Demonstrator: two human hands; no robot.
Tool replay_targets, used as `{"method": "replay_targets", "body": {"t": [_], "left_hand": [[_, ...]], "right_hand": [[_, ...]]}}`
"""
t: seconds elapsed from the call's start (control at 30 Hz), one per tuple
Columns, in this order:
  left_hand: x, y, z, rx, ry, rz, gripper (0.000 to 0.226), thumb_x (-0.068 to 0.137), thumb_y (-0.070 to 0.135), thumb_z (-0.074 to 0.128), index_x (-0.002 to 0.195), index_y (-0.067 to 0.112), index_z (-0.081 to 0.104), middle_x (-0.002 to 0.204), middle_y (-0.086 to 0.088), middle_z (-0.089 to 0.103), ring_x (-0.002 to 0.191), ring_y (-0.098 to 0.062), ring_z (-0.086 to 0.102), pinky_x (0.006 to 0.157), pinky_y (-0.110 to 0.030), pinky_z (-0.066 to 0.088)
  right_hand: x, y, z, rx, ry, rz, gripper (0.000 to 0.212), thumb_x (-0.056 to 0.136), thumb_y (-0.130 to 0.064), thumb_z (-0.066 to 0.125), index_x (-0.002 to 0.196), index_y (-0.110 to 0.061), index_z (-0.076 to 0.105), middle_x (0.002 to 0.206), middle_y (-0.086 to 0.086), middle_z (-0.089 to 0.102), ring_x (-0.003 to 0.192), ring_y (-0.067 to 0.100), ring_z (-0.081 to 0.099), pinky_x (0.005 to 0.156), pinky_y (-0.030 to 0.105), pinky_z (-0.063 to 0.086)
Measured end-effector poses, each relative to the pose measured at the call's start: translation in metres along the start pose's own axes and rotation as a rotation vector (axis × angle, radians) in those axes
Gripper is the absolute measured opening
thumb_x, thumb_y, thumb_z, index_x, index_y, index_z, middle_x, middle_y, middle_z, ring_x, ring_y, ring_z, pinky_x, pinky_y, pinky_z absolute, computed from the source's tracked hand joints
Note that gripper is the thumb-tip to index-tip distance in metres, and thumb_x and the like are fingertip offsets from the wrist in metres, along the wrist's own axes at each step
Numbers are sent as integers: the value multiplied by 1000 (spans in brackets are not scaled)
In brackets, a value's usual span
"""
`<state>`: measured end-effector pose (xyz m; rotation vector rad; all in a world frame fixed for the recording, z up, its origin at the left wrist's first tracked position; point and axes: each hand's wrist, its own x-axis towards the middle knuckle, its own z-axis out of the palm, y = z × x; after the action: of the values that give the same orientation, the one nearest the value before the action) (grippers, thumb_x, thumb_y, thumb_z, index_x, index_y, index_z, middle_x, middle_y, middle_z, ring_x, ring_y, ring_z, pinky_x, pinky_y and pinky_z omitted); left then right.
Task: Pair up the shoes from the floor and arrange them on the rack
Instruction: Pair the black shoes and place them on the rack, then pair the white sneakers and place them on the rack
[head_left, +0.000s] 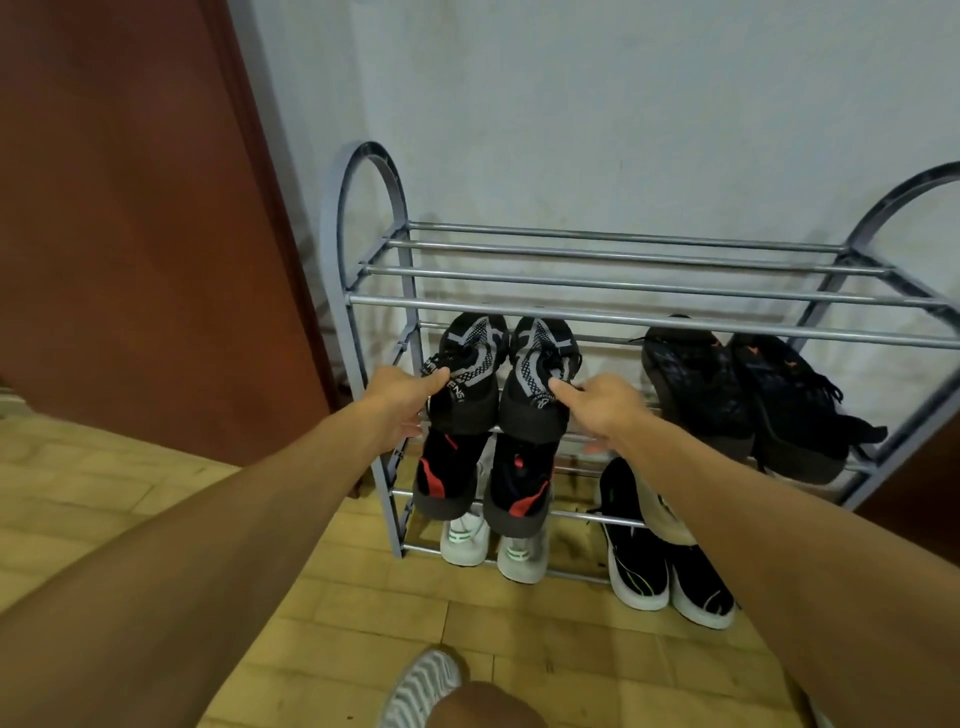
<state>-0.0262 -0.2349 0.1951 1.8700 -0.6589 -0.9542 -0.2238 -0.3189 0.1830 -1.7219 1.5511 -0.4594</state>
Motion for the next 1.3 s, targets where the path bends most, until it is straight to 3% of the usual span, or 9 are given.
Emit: {"method": "replay_targets", "body": {"t": [0.13,0.23,0.33,0.57,0.83,0.93,1.0,1.13,1.3], "left_hand": [[-31,-18,-22,23,-63,29,47,86,33,66,122,6,53,121,-10,55,81,-18,57,56,-24,49],[-56,-38,-42,91,-107,30,56,85,39,66,126,4,54,123,-9,57,89,-20,59,71,-29,52],[-85,-60,-63,173,-164,66,43,86,40,64,113,7,58,117,-9,59,98,-23,60,86,-36,52],[-139,-151,-95,299,-238,5,35,88,33,63,114,9,62,110,-7,61,94,-23,59,78,-33,47],[-137,-290,-91,353,-330,-229,38,85,33,66,113,8,64,113,-8,63,84,-16,58,64,-23,45],[-128,-336,-76,382,-320,-301,39,83,28,68,116,7,62,126,-11,60,95,-18,57,77,-24,43],[-123,-364,-66,513,-309,-315,48,84,29,66,127,9,55,135,-9,53,107,-19,55,82,-23,38],[-120,-405,-47,672,-307,-351,60,86,30,62,138,6,42,140,-18,45,122,-31,50,95,-33,43],[-115,-421,-36,671,-255,-353,52,83,24,63,130,6,50,128,-16,55,113,-31,54,86,-33,44]], "right_hand": [[-30,0,2,56,7,18,29,93,-39,58,94,-10,57,86,6,59,69,22,61,55,32,57],[-57,-5,13,3,-16,-4,26,93,-29,59,98,-4,61,99,13,62,90,32,66,74,42,61],[-90,-13,32,-54,-94,-5,22,92,-21,59,99,-2,64,100,17,66,88,35,68,62,37,61],[-162,-5,104,-409,-389,-75,23,89,-22,61,71,-8,57,68,7,53,55,24,61,39,25,50],[-194,47,187,-727,-691,-149,18,91,-26,56,97,-10,56,89,6,54,77,22,55,59,31,52],[-194,67,208,-813,-750,-163,23,92,-28,56,78,-12,48,79,4,48,69,19,48,49,26,32],[-190,79,217,-814,-788,-154,27,92,-27,56,70,-12,49,71,4,47,61,16,46,52,27,37],[-178,90,225,-809,-856,-178,35,93,-30,56,118,-6,63,117,10,66,106,26,64,92,38,54],[-165,96,228,-756,-872,-237,40,94,-29,56,126,-5,60,132,12,60,119,26,57,99,33,47]]}}
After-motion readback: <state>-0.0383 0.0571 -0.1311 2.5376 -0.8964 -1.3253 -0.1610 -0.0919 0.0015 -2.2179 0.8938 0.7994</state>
